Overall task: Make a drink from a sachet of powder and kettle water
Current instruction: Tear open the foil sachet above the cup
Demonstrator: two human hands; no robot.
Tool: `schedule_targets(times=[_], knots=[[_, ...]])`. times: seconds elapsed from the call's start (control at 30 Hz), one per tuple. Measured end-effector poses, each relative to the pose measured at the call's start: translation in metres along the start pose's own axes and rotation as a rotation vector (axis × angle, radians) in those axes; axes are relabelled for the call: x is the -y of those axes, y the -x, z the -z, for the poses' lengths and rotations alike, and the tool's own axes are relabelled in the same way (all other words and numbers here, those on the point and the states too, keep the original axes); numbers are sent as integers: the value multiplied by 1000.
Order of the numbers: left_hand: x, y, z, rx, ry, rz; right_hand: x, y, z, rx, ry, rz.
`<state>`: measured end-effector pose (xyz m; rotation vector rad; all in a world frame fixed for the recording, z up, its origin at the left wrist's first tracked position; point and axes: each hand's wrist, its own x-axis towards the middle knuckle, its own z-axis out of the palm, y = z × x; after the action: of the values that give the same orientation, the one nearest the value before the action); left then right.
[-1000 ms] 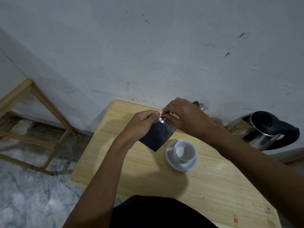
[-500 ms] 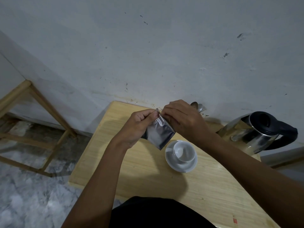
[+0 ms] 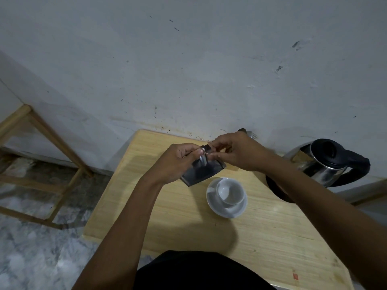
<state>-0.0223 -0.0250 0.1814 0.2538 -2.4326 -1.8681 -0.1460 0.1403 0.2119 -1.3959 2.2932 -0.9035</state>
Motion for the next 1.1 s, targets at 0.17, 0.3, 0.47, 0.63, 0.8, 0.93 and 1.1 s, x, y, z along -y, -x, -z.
schedule_targets(times=[0.17,0.3,0.47,0.63,0.8,0.93,1.1], knots=[[-5,-3,4,-4,-88,-31,5,-3,2,-12,66,64],[-2,-3,6,-11,-86,-36,6,-5,-4,-56,75,67],[0,-4,9,-1,-30,-73,6,-7,-11,-177,155,201],[12,-9,9,-4,205,-25,0,-7,-26,-381,320,457],[16,-9,4,51,313,-30,-3,-2,-37,-564,353,584],[17,-11,-4,97,392,-12,-8,6,-43,-647,368,594],[26,-9,-5,38,431,-3,3,15,-47,-637,299,644]])
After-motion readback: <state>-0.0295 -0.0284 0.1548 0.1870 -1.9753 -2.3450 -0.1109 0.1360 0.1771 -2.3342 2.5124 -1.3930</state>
